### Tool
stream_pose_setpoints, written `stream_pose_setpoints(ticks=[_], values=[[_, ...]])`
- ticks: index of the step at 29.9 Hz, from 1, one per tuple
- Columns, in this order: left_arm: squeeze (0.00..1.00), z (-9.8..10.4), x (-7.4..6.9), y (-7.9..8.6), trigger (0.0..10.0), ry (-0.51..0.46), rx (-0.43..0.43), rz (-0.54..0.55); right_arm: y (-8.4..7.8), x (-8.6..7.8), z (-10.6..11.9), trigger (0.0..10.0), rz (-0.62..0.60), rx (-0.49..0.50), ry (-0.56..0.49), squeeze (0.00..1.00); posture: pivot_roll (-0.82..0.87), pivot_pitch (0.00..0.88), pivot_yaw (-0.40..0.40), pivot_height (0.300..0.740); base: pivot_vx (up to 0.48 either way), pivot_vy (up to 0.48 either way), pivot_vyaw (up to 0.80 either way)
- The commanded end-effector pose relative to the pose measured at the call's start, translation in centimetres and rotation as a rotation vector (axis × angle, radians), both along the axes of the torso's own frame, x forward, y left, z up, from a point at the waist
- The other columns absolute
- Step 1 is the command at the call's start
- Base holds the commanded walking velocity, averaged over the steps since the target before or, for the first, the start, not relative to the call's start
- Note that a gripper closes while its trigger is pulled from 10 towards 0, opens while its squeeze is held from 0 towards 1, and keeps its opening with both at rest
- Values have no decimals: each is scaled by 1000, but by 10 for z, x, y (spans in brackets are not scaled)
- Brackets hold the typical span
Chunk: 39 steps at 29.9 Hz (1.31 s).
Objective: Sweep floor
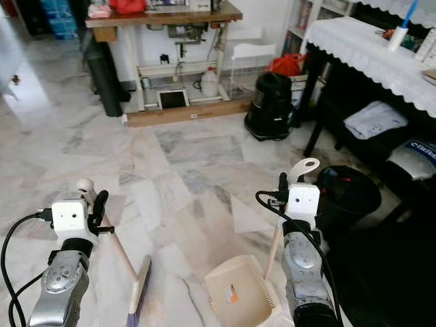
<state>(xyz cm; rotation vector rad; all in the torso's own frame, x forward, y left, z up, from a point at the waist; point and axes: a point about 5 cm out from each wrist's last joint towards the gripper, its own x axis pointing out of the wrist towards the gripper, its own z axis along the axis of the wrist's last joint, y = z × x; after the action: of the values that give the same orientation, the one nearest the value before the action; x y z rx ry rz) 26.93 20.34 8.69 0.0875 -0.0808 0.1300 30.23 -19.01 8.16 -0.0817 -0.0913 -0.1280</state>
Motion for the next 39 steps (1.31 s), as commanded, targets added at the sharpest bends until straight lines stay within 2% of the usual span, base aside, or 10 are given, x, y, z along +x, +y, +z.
stream_pose_setpoints(ticks=[1, 10, 15, 20, 24, 39], values=[[0, 12, 4, 0, 10000, -56, 21, 4, -2, 7, 18, 10000, 3, -4, -69, 0, -15, 0, -3, 740, 0, 0, -800], [0, 13, 6, 1, 10000, -57, 16, 14, -1, 4, 15, 10000, -1, -2, -66, 0, -17, 0, -3, 740, 0, 0, -800], [0, 13, 6, 0, 10000, -63, 12, 18, -2, 4, 16, 10000, -1, -3, -68, 0, -17, 0, -6, 740, 0, 410, -800], [0, 14, 5, 0, 10000, -62, 12, 21, -2, 5, 16, 10000, 1, -3, -71, 0, -17, 0, -9, 740, 0, 0, -800], [0, 14, 5, 1, 10000, -69, 7, 29, -1, 5, 18, 10000, 5, -2, -76, 0, -15, 0, -11, 740, 0, 473, -800], [0, 15, 6, -1, 10000, -76, 11, 25, -1, 6, 20, 10000, 3, -1, -88, 0, -15, 0, -12, 740, 0, 0, -800]])
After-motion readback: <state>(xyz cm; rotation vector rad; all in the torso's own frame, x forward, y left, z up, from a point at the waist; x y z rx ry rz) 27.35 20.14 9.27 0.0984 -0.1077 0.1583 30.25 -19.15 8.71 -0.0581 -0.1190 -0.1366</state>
